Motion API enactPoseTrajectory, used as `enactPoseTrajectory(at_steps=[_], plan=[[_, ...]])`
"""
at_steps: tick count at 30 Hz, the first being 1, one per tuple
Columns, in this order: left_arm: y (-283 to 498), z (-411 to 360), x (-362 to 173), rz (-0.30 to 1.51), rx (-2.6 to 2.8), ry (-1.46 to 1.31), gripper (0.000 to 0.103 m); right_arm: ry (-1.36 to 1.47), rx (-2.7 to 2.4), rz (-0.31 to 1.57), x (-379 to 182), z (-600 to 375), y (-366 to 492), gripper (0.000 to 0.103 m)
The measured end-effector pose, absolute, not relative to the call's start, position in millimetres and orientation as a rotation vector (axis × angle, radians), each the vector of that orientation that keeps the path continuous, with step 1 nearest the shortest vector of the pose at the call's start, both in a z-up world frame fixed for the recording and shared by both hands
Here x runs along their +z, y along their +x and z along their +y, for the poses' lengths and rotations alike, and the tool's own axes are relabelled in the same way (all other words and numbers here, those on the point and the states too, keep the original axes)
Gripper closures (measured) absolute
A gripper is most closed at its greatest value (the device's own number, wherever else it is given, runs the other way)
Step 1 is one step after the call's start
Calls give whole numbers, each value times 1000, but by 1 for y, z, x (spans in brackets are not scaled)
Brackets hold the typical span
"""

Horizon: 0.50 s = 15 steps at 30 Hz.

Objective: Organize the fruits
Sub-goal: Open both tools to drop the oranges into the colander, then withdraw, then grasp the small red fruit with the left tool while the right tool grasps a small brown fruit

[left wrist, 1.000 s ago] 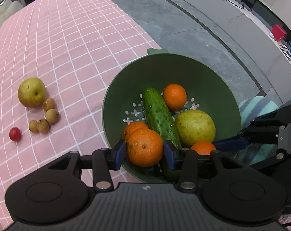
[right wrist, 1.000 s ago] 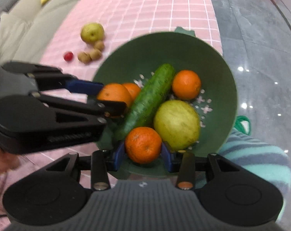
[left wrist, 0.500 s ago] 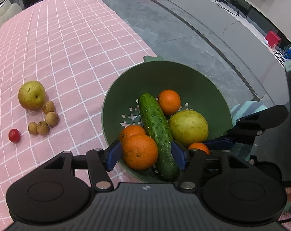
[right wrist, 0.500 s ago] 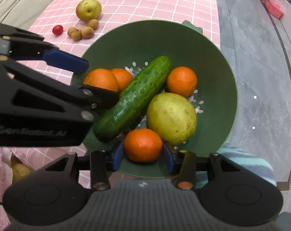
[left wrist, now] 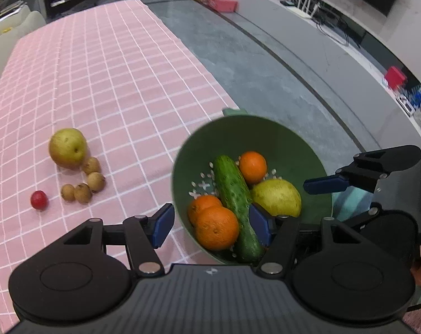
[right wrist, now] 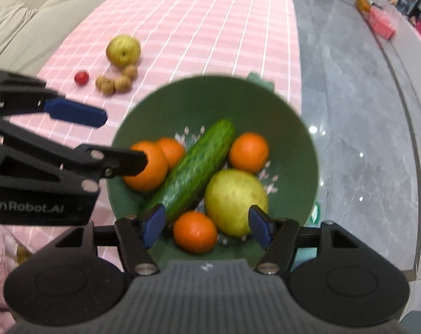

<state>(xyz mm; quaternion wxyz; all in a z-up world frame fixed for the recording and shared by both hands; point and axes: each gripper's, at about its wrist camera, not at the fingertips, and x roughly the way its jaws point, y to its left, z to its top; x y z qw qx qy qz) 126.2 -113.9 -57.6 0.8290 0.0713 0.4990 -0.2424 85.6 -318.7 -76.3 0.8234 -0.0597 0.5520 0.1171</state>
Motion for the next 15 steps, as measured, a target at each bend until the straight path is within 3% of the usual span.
enactPoseTrajectory(at_steps=[15], plan=[[137, -46, -33, 934, -342, 38, 31, -203, 227, 987, -54, -277, 100, 35]])
